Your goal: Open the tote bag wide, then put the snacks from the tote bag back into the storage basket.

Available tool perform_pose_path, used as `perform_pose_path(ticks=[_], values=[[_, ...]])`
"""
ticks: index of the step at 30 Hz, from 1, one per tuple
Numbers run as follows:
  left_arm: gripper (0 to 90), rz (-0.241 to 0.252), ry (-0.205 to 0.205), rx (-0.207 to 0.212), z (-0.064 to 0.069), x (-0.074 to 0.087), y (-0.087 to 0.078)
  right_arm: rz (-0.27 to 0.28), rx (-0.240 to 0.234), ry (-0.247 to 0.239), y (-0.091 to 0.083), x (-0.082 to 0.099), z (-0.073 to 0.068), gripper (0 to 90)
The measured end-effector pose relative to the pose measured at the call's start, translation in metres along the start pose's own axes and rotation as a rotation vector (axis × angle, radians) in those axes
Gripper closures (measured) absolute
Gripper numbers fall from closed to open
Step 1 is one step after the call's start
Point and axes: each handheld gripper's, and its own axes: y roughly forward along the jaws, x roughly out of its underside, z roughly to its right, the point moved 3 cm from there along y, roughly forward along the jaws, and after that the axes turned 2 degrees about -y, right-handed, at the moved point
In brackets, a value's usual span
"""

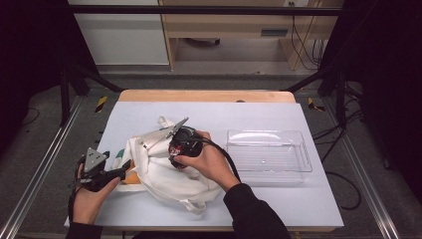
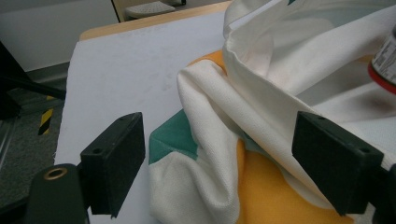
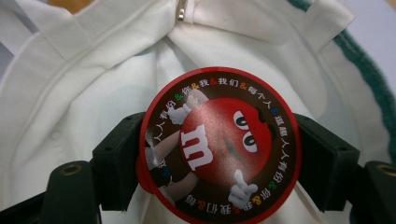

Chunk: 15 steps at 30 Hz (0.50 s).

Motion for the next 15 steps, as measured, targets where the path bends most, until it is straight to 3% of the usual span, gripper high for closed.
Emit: perform_pose_path(ticks=[15], values=[[14.9,0.017,-0.005,-0.004,0.000,-0.002,-0.001,0.060,0.000,-0.031,-0.046,-0.012,-0.004,25.5]])
